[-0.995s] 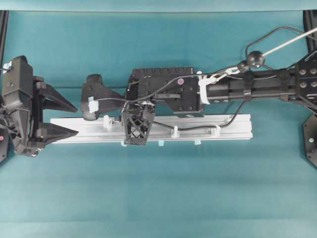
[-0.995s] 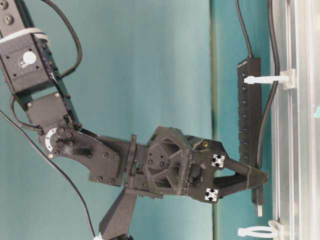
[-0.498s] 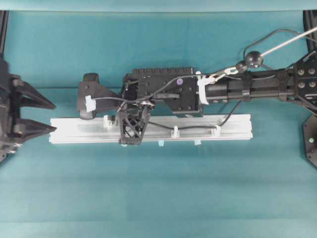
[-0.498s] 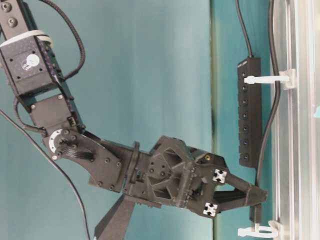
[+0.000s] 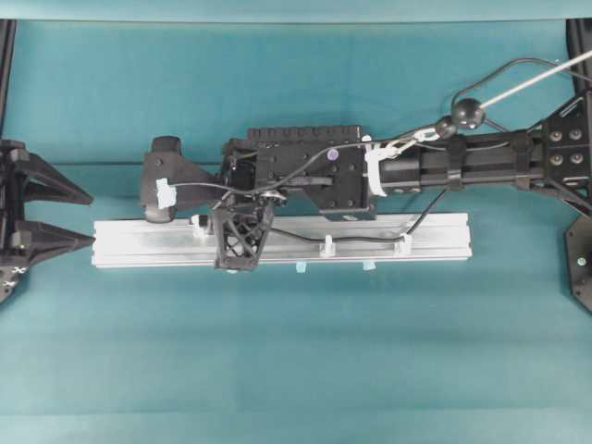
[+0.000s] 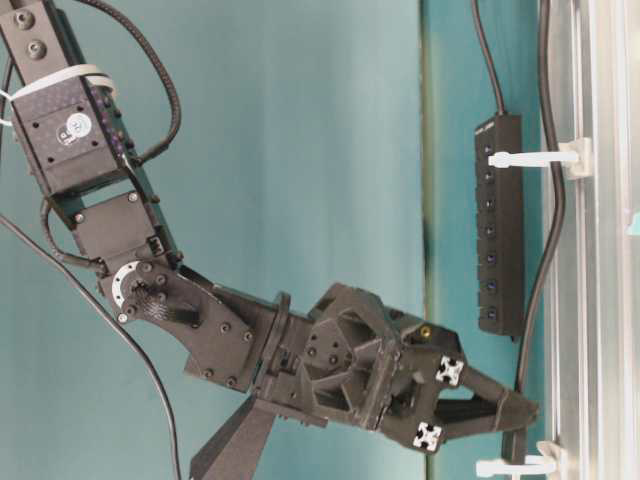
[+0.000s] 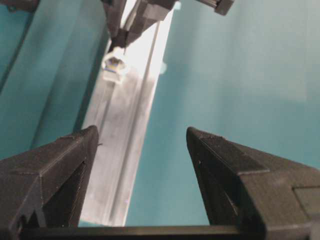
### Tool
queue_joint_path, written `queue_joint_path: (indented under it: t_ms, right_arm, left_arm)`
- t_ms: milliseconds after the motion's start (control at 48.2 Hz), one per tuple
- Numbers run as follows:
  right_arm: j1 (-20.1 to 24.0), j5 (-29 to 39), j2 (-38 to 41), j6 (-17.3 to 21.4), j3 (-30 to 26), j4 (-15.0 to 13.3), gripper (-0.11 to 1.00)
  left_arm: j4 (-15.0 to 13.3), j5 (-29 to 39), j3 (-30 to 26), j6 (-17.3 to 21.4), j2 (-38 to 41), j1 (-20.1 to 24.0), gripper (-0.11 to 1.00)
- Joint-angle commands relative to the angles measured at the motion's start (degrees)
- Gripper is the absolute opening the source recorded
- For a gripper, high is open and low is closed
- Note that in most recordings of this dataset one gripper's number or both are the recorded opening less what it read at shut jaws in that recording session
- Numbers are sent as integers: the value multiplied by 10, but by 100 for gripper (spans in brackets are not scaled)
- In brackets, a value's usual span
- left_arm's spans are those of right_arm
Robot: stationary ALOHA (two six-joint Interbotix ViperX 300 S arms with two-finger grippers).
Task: Pass the USB cable through three rings with both arms.
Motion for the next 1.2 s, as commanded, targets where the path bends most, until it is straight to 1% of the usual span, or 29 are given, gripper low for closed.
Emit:
queue_joint_path:
  t_ms: [0, 145, 373, 456, 580, 622, 871, 1078, 1182]
  right_arm:
    - [0, -16, -4, -3, -4, 1, -6]
    - [0, -29, -2, -2, 1, 3, -6]
    - [1, -34, -2, -2, 18, 14, -6]
    - [2, -44, -2, -2, 20, 14, -6]
    - [3, -67, -2, -1, 19, 14, -6]
    - [4, -76, -2, 0, 20, 14, -6]
    - [8, -105, -4, 11, 27, 17, -6]
    - [11, -111, -8, 16, 36, 18, -6]
    - [12, -112, -8, 16, 37, 18, -6]
  left_arm:
    - [2, -5, -4, 1, 3, 1, 78]
    - [1, -5, 0, 2, 1, 4, 78]
    - [2, -10, 2, 3, 1, 6, 78]
    - [2, -19, 3, 3, 4, 7, 78]
    - [2, -52, 8, 3, 12, 7, 78]
    - [2, -74, 13, 7, 22, 7, 78]
    - [2, -155, 41, 25, 89, 7, 78]
    - [2, -176, 46, 33, 147, 24, 78]
    - [2, -200, 46, 42, 175, 25, 78]
